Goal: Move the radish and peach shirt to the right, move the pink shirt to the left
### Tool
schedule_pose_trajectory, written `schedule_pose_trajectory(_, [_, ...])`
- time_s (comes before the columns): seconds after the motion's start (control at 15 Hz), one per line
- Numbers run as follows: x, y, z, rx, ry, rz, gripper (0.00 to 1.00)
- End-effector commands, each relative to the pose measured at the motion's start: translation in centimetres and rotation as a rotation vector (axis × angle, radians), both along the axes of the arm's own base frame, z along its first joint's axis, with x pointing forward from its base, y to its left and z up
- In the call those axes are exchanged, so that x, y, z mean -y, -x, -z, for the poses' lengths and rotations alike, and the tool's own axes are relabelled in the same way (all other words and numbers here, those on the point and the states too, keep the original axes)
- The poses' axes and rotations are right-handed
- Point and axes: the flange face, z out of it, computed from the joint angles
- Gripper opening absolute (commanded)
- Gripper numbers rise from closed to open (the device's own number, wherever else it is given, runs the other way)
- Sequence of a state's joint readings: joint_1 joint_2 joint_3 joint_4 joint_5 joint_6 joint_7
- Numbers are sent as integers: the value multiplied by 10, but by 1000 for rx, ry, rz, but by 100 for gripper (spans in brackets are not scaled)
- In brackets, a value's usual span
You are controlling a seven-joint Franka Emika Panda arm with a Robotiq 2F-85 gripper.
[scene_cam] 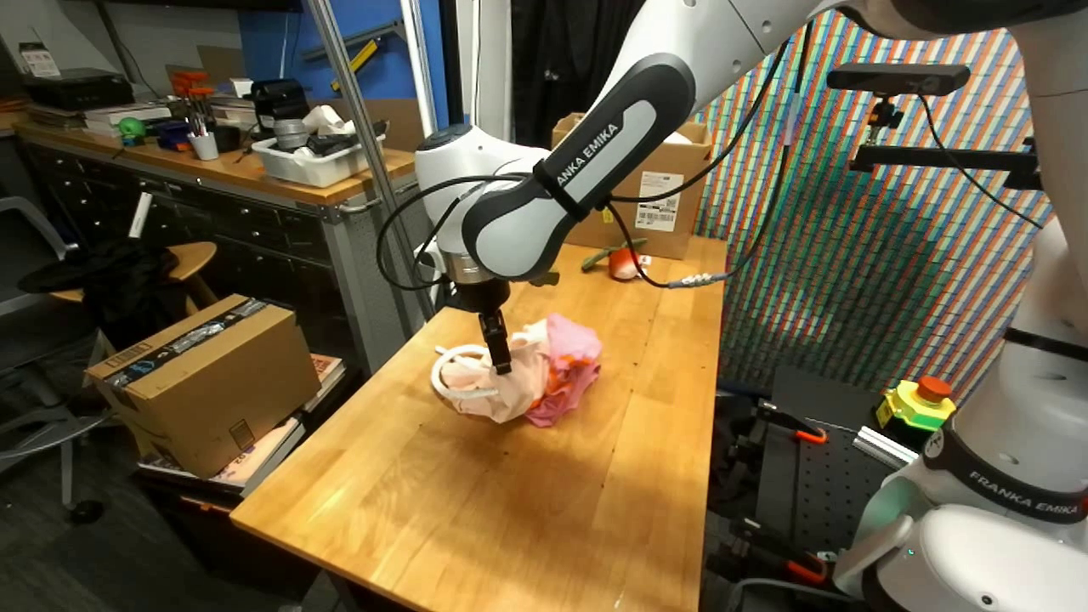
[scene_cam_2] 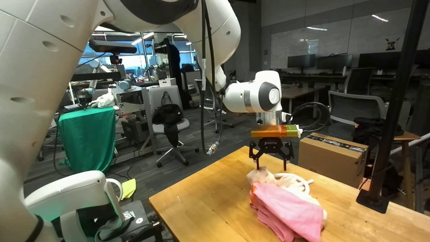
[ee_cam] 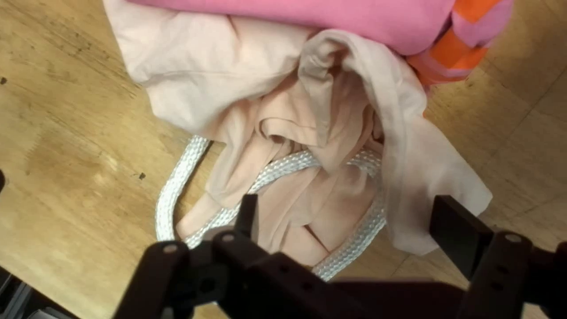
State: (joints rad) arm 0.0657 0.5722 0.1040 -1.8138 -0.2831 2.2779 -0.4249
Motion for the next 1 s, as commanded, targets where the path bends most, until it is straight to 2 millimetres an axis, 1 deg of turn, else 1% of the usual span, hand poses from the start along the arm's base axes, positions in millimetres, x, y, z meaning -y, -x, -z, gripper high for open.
schedule_pose_trajectory(0.0, [-2,7,-5,-86,-61,10,100])
schedule_pose_trajectory(0.07, [-7,14,1,-106,-68,11,100])
schedule_pose_trajectory(0.2, [-10,19,4,-136,-82,20,100])
schedule_pose_trajectory(0.47, [-14,23,14,-149,-97,28,100])
schedule_pose_trajectory(0.87, [-3,22,23,-156,-98,44,100])
schedule_pose_trajectory(0.93, [-1,22,23,-154,-101,53,75])
